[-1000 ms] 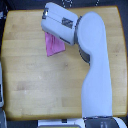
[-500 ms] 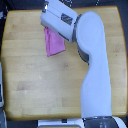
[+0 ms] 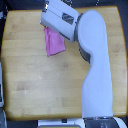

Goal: Folding a cloth

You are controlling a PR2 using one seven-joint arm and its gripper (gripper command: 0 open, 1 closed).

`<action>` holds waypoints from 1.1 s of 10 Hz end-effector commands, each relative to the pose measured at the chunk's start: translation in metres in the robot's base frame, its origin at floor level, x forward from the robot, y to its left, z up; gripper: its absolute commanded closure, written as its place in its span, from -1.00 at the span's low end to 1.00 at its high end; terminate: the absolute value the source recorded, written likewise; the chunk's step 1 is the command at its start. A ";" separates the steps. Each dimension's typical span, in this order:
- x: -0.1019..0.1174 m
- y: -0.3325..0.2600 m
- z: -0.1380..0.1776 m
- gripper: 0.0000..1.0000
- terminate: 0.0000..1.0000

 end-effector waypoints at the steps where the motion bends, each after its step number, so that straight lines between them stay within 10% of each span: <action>1: 0.021 0.000 0.080 -1.00 -1.00; 11: 0.019 -0.114 0.149 -1.00 -1.00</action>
